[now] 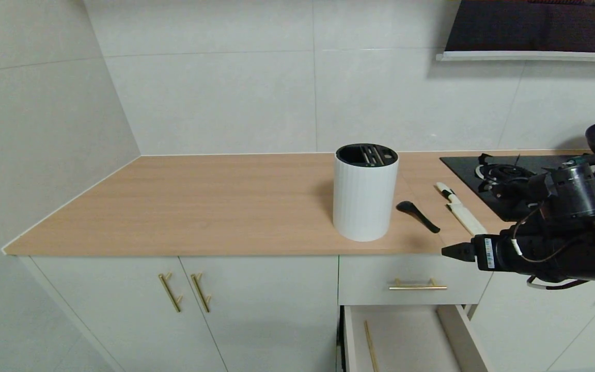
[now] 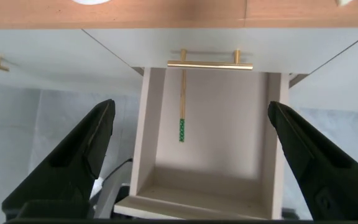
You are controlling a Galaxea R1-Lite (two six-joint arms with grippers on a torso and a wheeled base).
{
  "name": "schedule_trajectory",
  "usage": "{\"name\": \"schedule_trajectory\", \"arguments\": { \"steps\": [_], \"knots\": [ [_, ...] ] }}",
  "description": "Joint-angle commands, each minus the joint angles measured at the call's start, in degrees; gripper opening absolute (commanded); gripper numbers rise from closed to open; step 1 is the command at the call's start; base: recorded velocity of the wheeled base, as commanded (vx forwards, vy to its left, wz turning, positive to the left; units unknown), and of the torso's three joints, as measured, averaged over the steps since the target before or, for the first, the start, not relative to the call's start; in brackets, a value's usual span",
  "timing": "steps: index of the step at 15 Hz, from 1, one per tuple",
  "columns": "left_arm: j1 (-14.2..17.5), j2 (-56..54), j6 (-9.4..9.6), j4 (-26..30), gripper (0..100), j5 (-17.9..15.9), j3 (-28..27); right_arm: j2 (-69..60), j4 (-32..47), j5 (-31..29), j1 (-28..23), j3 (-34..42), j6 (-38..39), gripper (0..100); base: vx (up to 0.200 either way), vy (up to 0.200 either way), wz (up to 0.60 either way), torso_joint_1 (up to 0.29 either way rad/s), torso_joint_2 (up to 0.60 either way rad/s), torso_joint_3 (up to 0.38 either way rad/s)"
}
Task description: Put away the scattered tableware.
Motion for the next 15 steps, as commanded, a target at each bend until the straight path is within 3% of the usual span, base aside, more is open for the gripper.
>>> {"name": "schedule_trajectory", "arguments": {
  "steps": [1,5,7,10,15],
  "knots": [
    [0.02,0.02,-0.02,-0.01,100,0.01,0.01,3.76,-4.55,-0.06,-0.82,-0.80,-1.97,100,0.000,0.000,0.00,0.000,0.00,0.000],
    [0.02,0.02,-0.02,-0.01,100,0.01,0.01,17.30,-27.22,5.47,-7.77,-4.49,-16.12,100,0.000,0.000,0.00,0.000,0.00,0.000],
    [0.02,0.02,-0.02,-0.01,100,0.01,0.01,23.10,-28.10,10.84,-9.79,-10.90,-17.52,100,0.000,0.000,0.00,0.000,0.00,0.000],
    [0.02,0.02,-0.02,-0.01,100,0.01,0.01,29.25,-27.66,12.77,-10.40,-17.67,-19.37,100,0.000,0.000,0.00,0.000,0.00,0.000],
    [0.02,0.02,-0.02,-0.01,100,0.01,0.01,34.08,-27.84,14.44,-10.40,-19.78,-19.63,100,0.000,0.000,0.00,0.000,0.00,0.000]
  ]
}}
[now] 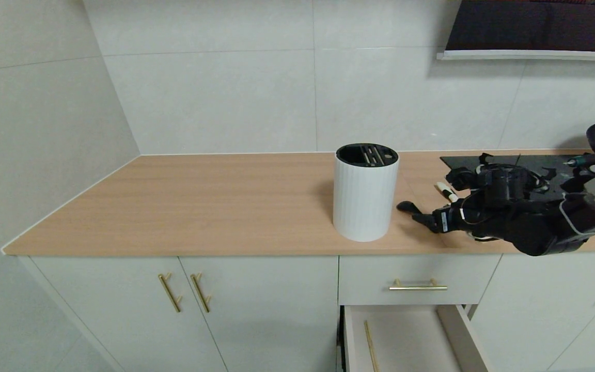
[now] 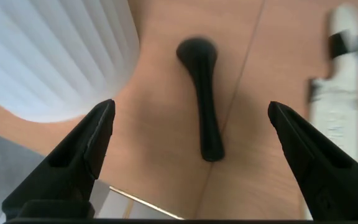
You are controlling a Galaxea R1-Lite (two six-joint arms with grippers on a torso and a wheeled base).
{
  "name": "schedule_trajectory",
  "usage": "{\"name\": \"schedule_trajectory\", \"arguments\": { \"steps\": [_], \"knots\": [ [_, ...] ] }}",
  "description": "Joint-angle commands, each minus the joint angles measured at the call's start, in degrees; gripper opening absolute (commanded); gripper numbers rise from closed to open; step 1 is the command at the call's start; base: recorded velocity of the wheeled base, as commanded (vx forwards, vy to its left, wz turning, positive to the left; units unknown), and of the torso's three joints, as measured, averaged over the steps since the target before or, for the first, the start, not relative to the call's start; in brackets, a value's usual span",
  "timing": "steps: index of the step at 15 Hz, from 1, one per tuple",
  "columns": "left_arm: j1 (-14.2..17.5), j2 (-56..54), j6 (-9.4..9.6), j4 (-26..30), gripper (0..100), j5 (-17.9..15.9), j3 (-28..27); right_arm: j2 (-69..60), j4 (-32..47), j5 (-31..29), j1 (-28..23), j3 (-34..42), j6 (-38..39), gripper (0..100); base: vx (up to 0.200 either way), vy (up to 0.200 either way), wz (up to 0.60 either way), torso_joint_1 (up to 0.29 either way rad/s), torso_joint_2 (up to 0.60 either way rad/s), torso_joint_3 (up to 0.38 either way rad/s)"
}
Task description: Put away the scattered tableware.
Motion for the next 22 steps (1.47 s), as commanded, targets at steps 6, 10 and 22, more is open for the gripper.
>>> {"name": "schedule_trajectory", "arguments": {
  "steps": [6,10,22],
  "knots": [
    [-0.01,0.02,-0.02,-0.01,100,0.01,0.01,5.98,-0.17,-0.03,0.01,-1.99,-0.47,100,0.000,0.000,0.00,0.000,0.00,0.000],
    [-0.01,0.02,-0.02,-0.01,100,0.01,0.01,8.00,-0.52,-0.30,-0.08,-3.84,-0.38,100,0.000,0.000,0.00,0.000,0.00,0.000],
    [-0.01,0.02,-0.02,-0.01,100,0.01,0.01,6.07,0.19,-8.38,1.59,-4.28,4.71,0,0.000,0.000,0.00,0.000,0.00,0.000]
  ]
}}
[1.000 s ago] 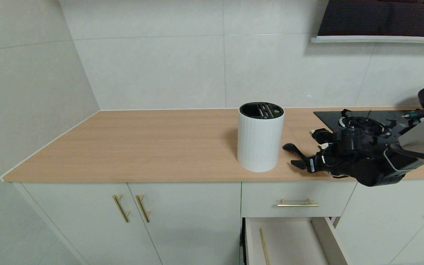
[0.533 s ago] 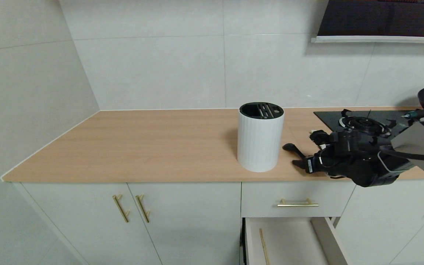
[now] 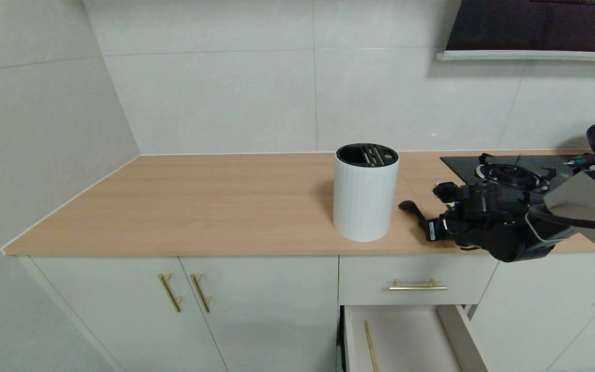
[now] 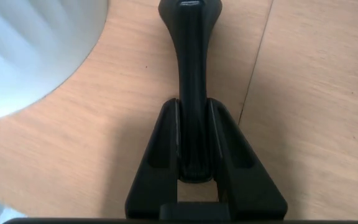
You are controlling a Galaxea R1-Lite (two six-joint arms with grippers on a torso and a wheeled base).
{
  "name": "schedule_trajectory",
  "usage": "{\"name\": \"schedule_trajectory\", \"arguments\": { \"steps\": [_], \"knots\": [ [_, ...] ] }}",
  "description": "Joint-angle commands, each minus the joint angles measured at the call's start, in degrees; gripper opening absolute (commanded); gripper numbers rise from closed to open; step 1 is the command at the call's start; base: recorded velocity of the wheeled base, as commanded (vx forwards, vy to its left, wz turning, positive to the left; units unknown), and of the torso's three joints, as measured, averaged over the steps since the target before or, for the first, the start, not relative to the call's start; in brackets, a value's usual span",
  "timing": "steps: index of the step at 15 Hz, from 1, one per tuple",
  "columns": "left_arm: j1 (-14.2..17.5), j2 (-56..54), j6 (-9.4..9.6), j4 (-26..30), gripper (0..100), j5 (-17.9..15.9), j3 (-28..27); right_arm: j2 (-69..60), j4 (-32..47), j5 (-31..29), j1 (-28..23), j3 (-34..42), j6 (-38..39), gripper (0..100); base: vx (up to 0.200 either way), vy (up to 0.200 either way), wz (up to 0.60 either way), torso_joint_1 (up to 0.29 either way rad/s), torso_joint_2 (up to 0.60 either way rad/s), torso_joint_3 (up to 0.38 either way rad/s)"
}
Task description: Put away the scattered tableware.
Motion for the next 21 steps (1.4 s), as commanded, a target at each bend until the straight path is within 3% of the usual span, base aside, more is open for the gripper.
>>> {"name": "schedule_trajectory", "arguments": {
  "steps": [1,7,11,16,21],
  "knots": [
    [0.01,0.02,-0.02,-0.01,100,0.01,0.01,-3.96,0.41,-3.83,1.59,2.15,2.64,0,0.000,0.000,0.00,0.000,0.00,0.000],
    [0.01,0.02,-0.02,-0.01,100,0.01,0.01,-27.52,6.04,-6.38,5.28,23.95,11.34,0,0.000,0.000,0.00,0.000,0.00,0.000],
    [0.01,0.02,-0.02,-0.01,100,0.01,0.01,-39.12,5.69,-6.29,8.36,37.05,11.43,0,0.000,0.000,0.00,0.000,0.00,0.000],
    [0.01,0.02,-0.02,-0.01,100,0.01,0.01,-39.38,5.42,-6.20,8.45,44.61,11.61,0,0.000,0.000,0.00,0.000,0.00,0.000],
    [0.01,0.02,-0.02,-0.01,100,0.01,0.01,-32.00,0.85,-6.64,8.27,46.10,11.61,0,0.000,0.000,0.00,0.000,0.00,0.000]
  ]
}}
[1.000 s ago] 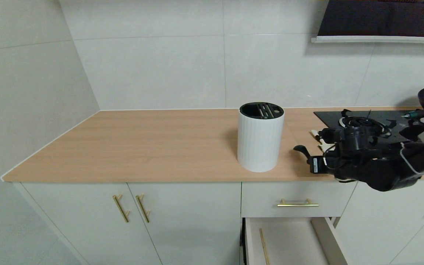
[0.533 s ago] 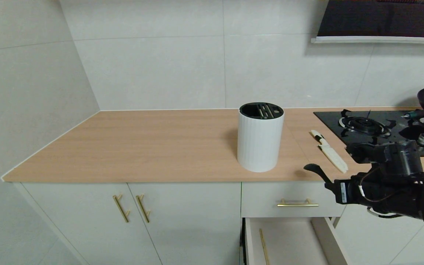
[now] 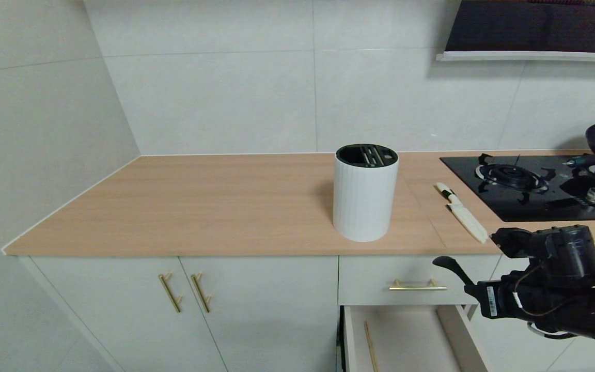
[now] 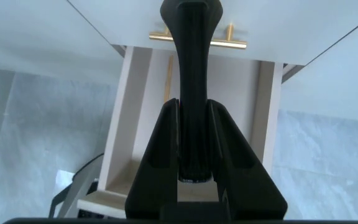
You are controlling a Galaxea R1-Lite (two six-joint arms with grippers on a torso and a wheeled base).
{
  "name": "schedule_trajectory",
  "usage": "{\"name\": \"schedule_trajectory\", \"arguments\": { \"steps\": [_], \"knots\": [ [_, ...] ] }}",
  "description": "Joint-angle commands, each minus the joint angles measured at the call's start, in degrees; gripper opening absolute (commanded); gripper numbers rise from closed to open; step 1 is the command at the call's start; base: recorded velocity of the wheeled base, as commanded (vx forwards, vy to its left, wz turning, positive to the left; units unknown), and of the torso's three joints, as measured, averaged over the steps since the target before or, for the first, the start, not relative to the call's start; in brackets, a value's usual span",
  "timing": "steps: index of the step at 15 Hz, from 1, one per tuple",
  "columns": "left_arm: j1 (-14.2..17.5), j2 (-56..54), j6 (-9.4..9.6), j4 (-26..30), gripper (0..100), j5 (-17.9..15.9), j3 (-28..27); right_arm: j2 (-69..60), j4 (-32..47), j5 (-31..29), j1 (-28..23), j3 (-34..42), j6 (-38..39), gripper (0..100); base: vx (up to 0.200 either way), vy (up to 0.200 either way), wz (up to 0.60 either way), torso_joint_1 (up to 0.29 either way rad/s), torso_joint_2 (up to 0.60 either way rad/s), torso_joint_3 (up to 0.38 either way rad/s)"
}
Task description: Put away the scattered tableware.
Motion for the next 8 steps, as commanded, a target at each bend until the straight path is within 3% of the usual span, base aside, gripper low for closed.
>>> {"name": "schedule_trajectory", "arguments": {
  "steps": [1,3,8],
  "knots": [
    [0.01,0.02,-0.02,-0.01,100,0.01,0.01,3.97,-1.99,-0.03,0.02,1.01,-0.07,0,0.000,0.000,0.00,0.000,0.00,0.000],
    [0.01,0.02,-0.02,-0.01,100,0.01,0.01,5.20,-3.92,-0.12,0.02,1.36,-0.07,0,0.000,0.000,0.00,-0.122,0.27,0.151],
    [0.01,0.02,-0.02,-0.01,100,0.01,0.01,7.13,-5.76,-0.03,-0.07,1.80,-0.07,0,0.000,0.000,0.00,-0.207,0.48,0.270]
  ]
}}
